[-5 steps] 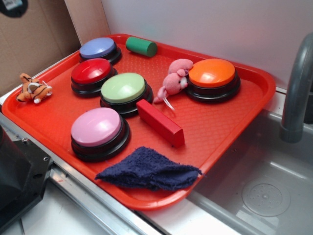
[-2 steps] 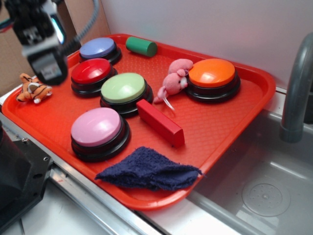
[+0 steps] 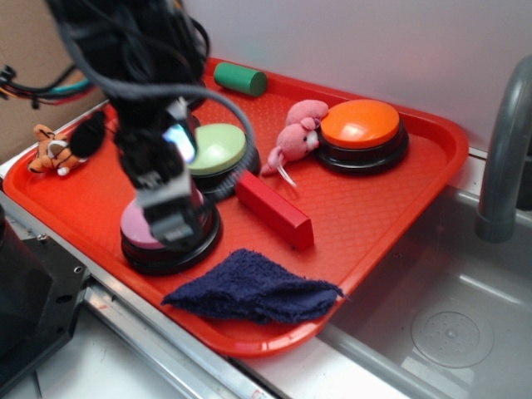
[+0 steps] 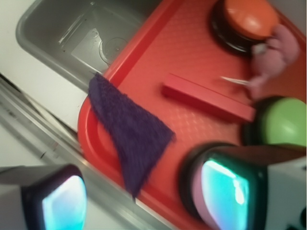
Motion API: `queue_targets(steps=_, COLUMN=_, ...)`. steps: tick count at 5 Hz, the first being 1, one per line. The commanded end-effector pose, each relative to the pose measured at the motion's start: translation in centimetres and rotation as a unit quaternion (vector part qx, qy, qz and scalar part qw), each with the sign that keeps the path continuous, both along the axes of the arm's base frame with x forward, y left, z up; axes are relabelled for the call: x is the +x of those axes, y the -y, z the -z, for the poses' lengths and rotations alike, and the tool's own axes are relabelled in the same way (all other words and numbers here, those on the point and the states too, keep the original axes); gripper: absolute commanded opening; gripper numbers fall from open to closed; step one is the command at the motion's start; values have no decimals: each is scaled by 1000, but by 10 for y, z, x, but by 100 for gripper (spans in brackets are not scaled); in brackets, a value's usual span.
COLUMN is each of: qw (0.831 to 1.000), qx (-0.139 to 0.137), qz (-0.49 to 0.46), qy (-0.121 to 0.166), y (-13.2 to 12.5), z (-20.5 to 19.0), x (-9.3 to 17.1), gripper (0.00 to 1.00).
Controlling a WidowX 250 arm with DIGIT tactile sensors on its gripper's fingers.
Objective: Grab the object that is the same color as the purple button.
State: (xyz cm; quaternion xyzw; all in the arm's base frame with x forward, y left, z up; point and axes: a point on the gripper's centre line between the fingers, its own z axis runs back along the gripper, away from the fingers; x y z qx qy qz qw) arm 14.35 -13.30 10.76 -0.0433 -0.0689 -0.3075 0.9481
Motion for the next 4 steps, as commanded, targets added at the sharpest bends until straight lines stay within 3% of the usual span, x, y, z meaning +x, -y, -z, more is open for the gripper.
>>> queue_targets(steps=1, qw=999, qx=-15, qz=39, qy=-12, y=23, z=48, x=21, gripper=100)
queue_targets(steps=3, qw=998, qx=-14, qz=53, qy=-38, y=33, z=75, x=23, gripper=100)
queue_targets(steps=4, qw=998, qx=-16, qz=52, qy=-41, y=33, z=78, x=22, gripper=89)
